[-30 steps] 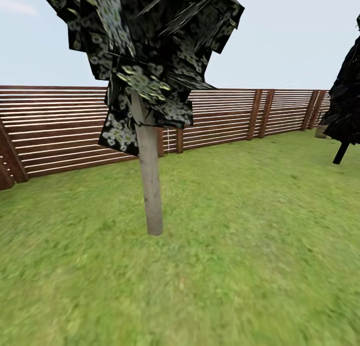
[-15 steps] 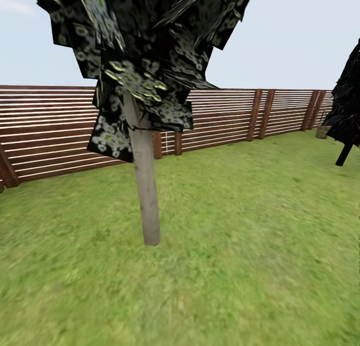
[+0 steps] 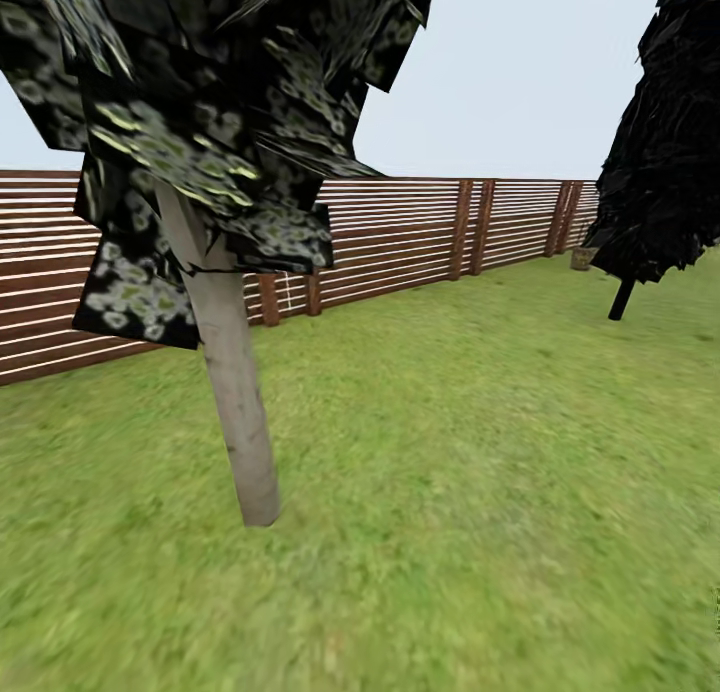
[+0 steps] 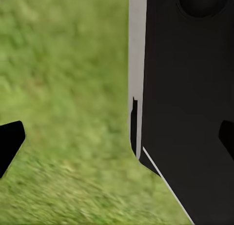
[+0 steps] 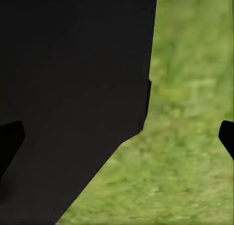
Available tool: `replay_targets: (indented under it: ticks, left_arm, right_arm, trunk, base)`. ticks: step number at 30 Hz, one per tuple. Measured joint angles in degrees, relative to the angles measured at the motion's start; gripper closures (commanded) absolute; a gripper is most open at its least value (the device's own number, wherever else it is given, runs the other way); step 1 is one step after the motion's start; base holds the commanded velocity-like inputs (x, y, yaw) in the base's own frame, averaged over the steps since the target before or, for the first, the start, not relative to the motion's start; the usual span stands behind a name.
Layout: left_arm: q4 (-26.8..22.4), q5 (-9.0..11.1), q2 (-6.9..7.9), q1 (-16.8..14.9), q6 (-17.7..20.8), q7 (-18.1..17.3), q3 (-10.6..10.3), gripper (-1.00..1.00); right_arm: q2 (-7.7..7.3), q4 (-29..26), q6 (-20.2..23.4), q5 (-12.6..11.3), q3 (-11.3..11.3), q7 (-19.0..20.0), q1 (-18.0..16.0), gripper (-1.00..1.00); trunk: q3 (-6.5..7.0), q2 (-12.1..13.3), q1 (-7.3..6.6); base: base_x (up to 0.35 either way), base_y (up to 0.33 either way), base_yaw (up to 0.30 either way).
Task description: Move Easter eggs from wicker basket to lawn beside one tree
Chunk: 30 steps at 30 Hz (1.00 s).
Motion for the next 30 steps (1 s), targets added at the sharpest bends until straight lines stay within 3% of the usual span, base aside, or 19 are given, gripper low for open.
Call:
replay_targets:
  ticks: [11, 22, 30]
  left_arm:
    - [0.0, 0.02, 0.0, 0.01, -0.01, 0.0, 0.0, -1.0]
    - [0.01, -0.05, 0.0, 0.0, 0.0, 0.0, 0.0, -1.0]
    - [0.0, -0.03, 0.0, 0.0, -0.14, 0.0, 0.0, -1.0]
  right_arm:
    - [0.0, 0.01, 0.0, -0.01, 0.0, -0.04, -0.02, -1.0]
    - [0.0, 0.09, 0.0, 0.06, 0.08, 0.08, -0.01, -1.0]
    - [0.0, 0.06, 0.0, 0.07, 0.05, 0.06, 0.02, -1.0]
  trunk:
    - [0.01, 0.0, 0.0]
    - [0.31, 0.0, 0.0]
    - [0.45, 0.0, 0.03]
  base:
    - [0.335, 0.0, -0.132]
    - [0.332, 0.0, -0.268]
    - [0.063, 0.0, -0.279]
